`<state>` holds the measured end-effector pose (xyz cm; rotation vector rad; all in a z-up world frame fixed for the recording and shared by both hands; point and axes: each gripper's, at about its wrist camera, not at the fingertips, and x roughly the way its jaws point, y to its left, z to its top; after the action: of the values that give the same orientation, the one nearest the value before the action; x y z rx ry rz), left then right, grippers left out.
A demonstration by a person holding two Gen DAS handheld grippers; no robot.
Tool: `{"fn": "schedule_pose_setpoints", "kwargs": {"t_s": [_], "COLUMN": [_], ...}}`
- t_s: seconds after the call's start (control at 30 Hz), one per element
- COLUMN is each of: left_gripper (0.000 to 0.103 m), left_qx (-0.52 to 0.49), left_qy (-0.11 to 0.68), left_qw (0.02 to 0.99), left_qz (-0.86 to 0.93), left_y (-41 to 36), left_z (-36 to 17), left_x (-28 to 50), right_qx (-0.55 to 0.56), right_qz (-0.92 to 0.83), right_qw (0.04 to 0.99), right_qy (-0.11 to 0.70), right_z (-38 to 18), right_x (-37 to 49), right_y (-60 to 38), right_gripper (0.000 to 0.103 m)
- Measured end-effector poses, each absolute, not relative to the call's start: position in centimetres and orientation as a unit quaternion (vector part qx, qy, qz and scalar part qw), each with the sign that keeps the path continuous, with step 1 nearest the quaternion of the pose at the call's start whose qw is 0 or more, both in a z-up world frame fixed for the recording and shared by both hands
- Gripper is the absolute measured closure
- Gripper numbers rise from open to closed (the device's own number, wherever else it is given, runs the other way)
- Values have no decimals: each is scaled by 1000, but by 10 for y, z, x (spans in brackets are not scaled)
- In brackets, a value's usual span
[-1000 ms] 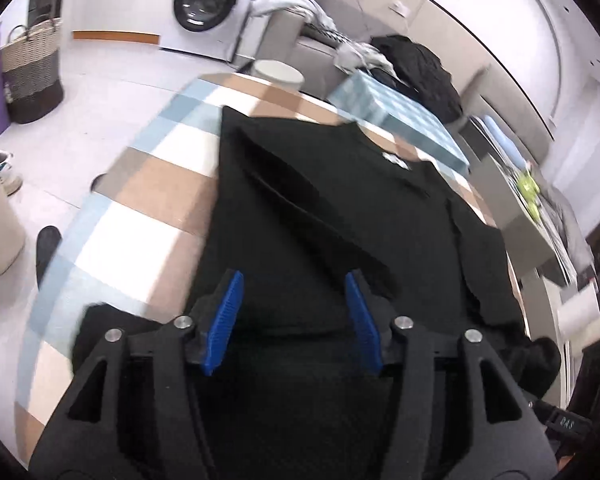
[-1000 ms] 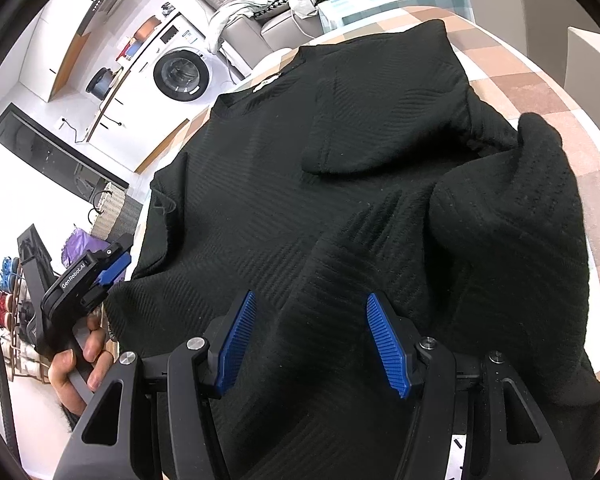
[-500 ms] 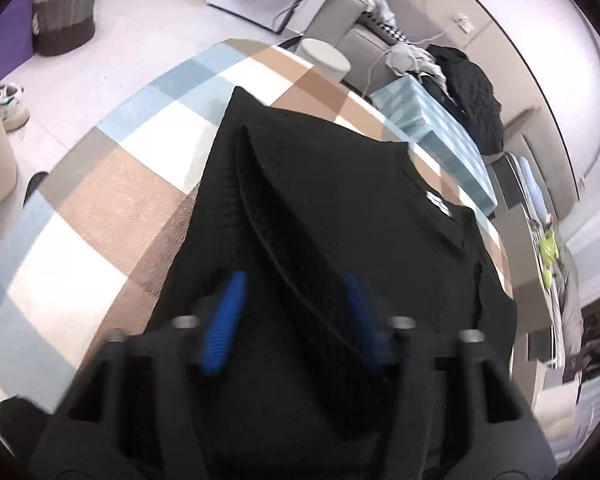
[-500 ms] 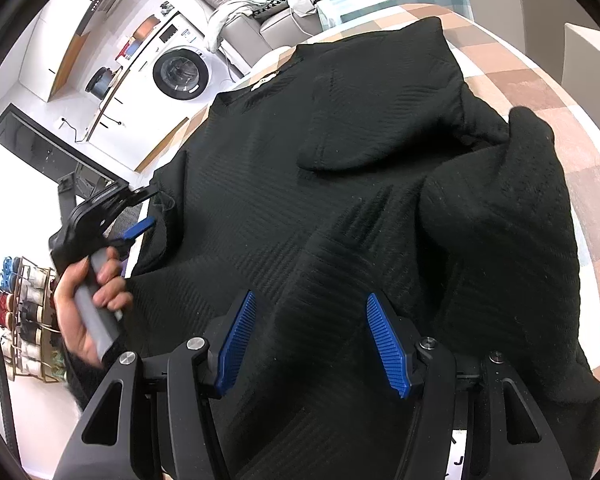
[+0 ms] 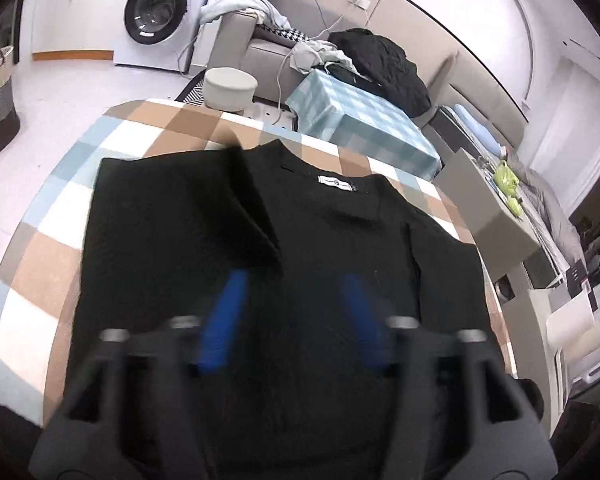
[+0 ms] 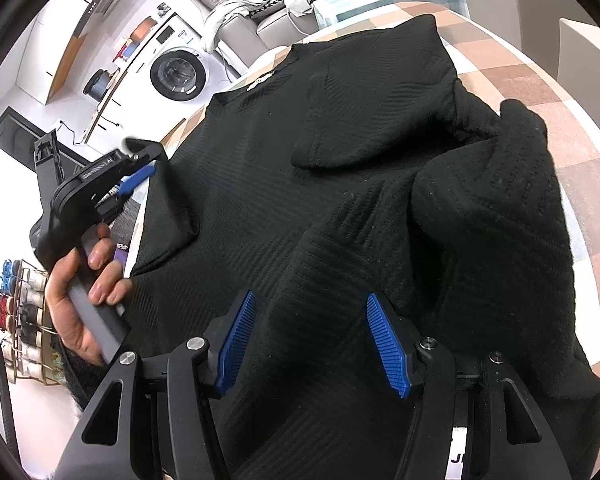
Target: Fold small clothes
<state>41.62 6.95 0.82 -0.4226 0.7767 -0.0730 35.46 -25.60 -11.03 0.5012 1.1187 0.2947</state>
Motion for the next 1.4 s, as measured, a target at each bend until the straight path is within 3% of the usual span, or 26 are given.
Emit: {"fn": "schedule_pose_setpoints", "kwargs": {"t_s": [0.1, 0.37, 0.47, 0.6, 0.77, 1.17, 1.4], "left_gripper": [41, 41, 22, 17, 1, 1, 1], "left_qx": [-216, -201, -176, -139, -107, -134, -114], "left_qy": [363, 350, 338, 326, 309, 335, 300], "left_qw": [906, 914, 923, 934, 943, 930, 945], "left_qz": [-20, 44, 45, 53, 56, 70, 67], "left_y": [83, 117, 122, 127, 133, 168, 170], "left_z": [14, 25, 37, 50, 57, 33, 58], "left_x": [404, 350, 321, 275, 214, 113, 68], "right_qx": [235, 217, 192, 158, 133, 129, 89], "right_qz": [136, 140, 147, 136, 107, 74, 119], "right_qw": [809, 820, 839, 867, 883, 884, 916], "right_qy": [521, 511, 487, 452, 438, 443, 373], "right_z": [-110, -101, -82, -61, -52, -79, -30], "right_x": [352, 349, 339, 322, 295, 257, 227], "right_y": [-257, -251, -253, -268, -296, -330, -330], "right_gripper": [44, 44, 44, 21, 19, 19, 19]}}
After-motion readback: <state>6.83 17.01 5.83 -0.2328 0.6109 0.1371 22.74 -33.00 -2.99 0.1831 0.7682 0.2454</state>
